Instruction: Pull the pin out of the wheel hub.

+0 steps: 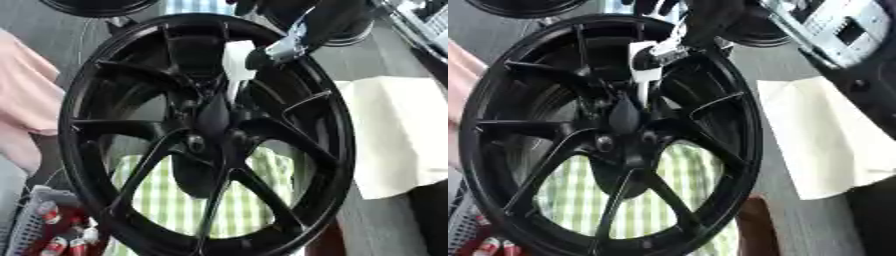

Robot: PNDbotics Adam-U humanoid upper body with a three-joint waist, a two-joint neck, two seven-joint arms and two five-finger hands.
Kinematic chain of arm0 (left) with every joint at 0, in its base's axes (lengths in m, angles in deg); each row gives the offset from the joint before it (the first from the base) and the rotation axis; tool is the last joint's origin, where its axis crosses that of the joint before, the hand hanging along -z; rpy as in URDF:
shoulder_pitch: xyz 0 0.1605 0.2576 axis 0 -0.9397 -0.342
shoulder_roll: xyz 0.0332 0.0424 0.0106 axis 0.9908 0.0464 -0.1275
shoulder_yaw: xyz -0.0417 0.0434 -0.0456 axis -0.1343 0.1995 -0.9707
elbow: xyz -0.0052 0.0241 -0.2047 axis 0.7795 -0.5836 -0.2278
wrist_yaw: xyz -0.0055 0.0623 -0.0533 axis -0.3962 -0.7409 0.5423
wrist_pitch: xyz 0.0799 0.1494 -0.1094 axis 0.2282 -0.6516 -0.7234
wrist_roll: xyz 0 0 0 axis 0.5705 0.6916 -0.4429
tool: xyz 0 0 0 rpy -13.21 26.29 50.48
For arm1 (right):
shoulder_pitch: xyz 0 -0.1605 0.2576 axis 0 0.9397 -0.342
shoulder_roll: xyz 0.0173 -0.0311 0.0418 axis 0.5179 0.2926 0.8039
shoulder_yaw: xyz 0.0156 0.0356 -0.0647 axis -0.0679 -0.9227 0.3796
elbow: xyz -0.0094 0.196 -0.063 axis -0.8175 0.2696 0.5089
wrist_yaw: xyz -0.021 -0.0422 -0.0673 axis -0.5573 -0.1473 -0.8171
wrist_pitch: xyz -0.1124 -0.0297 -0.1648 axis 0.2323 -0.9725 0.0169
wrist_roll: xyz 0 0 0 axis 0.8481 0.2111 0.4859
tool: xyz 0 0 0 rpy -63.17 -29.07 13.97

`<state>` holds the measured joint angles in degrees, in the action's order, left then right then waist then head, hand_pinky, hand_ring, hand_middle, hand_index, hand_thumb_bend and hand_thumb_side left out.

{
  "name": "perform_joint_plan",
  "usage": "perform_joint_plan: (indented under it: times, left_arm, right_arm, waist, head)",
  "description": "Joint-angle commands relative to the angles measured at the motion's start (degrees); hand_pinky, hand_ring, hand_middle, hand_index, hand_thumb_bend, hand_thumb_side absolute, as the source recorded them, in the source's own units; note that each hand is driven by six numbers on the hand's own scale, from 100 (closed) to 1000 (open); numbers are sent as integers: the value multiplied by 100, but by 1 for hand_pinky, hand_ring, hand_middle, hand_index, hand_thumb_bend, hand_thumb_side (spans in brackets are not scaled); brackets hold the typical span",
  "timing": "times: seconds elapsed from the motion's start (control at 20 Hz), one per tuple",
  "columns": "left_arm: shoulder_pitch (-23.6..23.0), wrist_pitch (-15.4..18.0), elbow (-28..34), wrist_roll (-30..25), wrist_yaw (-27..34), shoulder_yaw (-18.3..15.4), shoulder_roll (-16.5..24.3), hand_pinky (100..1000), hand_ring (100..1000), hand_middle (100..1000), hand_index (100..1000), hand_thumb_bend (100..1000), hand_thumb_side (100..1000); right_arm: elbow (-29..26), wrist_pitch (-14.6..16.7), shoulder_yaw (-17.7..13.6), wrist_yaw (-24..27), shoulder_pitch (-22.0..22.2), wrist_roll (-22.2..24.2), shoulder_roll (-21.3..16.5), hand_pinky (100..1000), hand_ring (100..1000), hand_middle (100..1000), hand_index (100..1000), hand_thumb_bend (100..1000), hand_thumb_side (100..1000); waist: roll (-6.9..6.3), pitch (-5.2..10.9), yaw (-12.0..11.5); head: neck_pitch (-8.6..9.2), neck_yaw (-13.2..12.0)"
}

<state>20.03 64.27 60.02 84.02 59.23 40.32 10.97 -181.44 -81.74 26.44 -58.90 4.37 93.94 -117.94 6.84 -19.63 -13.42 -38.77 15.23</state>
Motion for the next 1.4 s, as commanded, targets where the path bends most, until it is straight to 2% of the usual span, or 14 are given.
perform_joint_plan:
  times: [0.05,1.4]
  left_arm:
    - [47,-9,86,1,9,-33,80,746,599,567,672,116,798]
    - [79,-13,101,-8,18,-31,34,747,597,566,672,116,801]
  right_arm:
    - [181,119,-43,-95,-120,51,-54,837,838,711,820,641,349]
    - [462,193,98,15,75,195,73,832,830,695,800,639,317]
  waist:
    - [-36,81,-9]
    - [-34,17,-101]
  head:
    - [-17,31]
    - [4,38]
